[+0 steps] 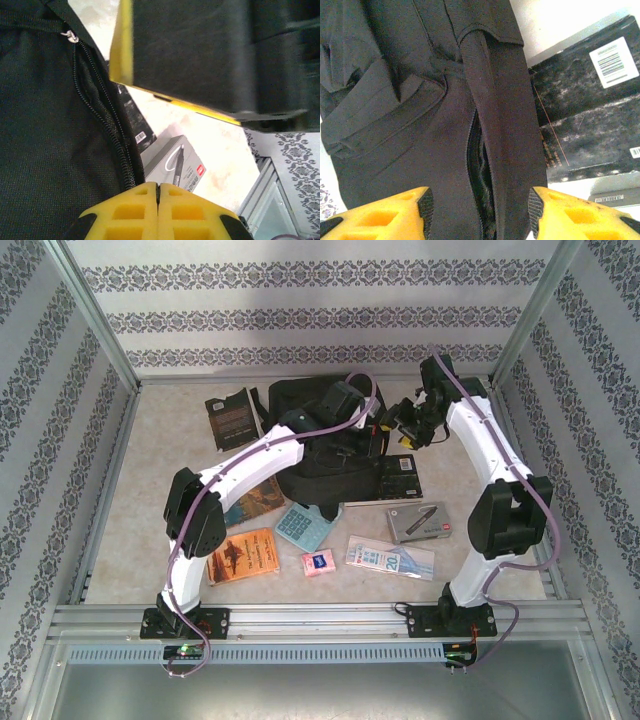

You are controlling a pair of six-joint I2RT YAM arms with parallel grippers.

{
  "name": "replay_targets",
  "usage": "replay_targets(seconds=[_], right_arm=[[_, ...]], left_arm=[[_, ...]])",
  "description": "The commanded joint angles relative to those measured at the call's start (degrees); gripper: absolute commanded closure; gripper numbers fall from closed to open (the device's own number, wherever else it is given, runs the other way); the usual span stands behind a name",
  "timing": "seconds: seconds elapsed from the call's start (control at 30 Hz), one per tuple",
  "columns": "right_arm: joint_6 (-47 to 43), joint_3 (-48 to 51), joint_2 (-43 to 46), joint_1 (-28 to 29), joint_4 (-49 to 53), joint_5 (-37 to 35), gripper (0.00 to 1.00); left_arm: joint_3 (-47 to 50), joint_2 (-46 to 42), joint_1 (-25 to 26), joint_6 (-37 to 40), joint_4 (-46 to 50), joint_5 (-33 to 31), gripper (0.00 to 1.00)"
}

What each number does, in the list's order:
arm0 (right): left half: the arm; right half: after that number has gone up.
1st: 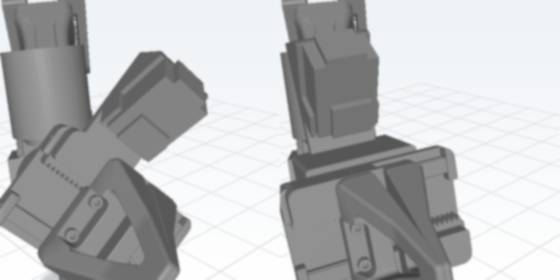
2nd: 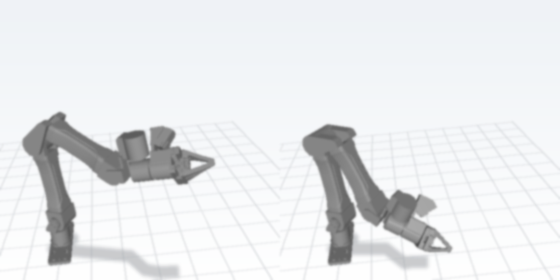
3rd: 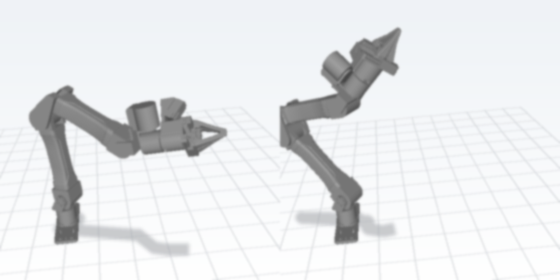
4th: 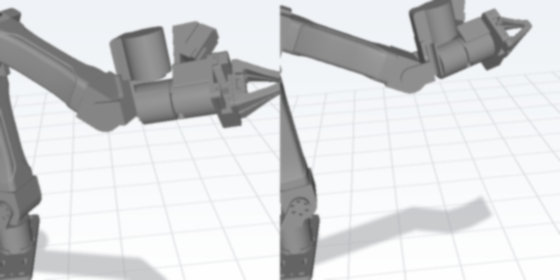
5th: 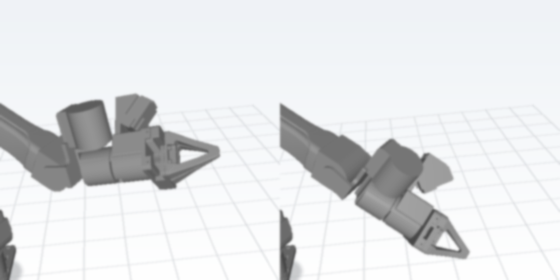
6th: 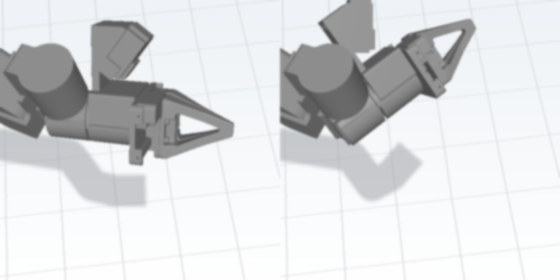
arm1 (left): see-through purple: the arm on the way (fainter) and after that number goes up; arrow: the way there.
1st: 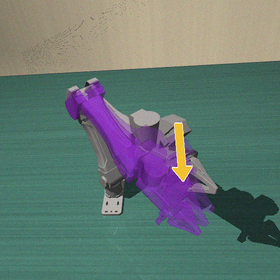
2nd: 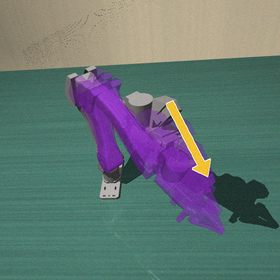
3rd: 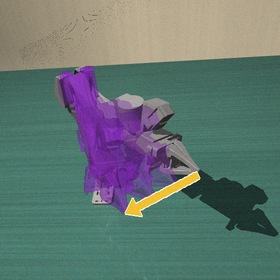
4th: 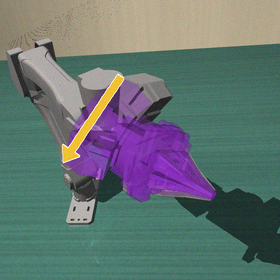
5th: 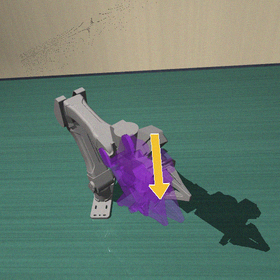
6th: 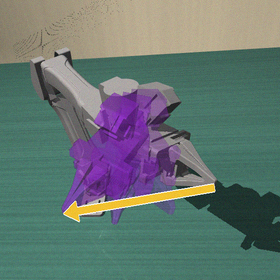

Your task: Pack the student bag

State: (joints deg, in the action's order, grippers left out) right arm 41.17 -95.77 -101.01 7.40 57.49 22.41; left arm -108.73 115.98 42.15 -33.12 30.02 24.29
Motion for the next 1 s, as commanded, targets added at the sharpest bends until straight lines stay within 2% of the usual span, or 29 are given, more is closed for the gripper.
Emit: replay_targets(seconds=[0.0, 0.23, 0.5, 0.63, 0.73, 0.97], right_arm=[[0.7, 2.6, 0.9, 1.4, 2.3, 1.4, 0.46], [5.2, 12.5, 4.9, 2.0, -3.9, 3.3, 0.48], [11.6, 22.7, 7.7, 3.4, -16.9, 10.4, 0.61], [12.1, 23.1, 7.1, 4.0, -19.0, 10.3, 0.78], [11.4, 23.0, 7.6, 3.8, -18.4, 8.2, 1.0], [8.2, 23.2, 7.6, 2.1, -15.0, 5.5, 1.0]], left_arm=[[1.4, -3.4, -0.8, 1.4, -1.9, -0.7, 1.0], [4.5, -5.2, -1.1, 0.1, -4.1, -1.0, 1.0], [6.8, -6.6, -1.2, -1.2, -5.8, -0.7, 1.0], [7.6, -6.9, -1.2, -1.5, -5.8, -0.2, 1.0], [9.2, -8.0, -1.2, -0.9, -5.1, -0.7, 1.0], [16.1, -13.6, -2.4, -0.1, -5.7, -3.3, 1.0]])
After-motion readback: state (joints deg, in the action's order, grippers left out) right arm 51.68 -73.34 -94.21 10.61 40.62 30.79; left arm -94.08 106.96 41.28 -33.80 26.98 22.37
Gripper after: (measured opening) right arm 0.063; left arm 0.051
